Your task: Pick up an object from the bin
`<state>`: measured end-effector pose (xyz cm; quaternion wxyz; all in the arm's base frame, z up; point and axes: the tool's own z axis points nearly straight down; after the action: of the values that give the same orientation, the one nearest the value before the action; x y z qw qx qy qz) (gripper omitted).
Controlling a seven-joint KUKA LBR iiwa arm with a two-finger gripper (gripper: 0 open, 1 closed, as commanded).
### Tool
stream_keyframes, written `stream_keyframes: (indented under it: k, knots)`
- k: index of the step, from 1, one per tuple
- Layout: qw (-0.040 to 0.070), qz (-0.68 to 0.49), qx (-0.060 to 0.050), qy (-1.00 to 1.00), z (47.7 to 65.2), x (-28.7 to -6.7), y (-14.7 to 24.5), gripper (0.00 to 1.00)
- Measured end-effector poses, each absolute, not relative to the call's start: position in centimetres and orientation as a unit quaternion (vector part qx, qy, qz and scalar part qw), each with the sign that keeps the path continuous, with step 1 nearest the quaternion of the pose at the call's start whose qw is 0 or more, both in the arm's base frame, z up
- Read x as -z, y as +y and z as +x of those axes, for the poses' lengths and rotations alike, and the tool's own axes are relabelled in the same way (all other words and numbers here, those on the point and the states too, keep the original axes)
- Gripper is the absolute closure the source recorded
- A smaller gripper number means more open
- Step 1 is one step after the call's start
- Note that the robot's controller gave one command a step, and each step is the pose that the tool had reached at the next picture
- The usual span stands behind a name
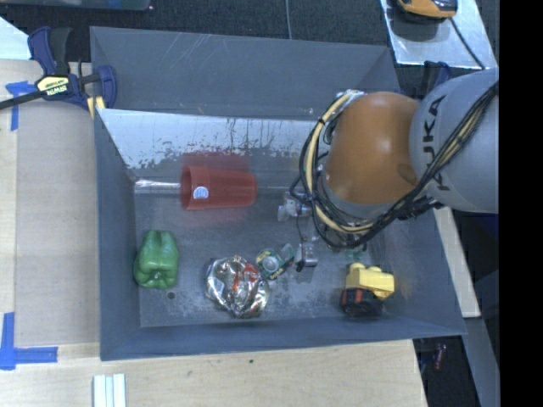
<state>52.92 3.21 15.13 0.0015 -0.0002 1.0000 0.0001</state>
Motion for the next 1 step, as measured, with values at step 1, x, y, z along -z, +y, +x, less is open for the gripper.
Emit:
stream_keyframes:
  k: [1]
  knots:
    - [0.003, -0.061, 0.000, 0.998, 50.84, -8.02, 5.00, 0.00]
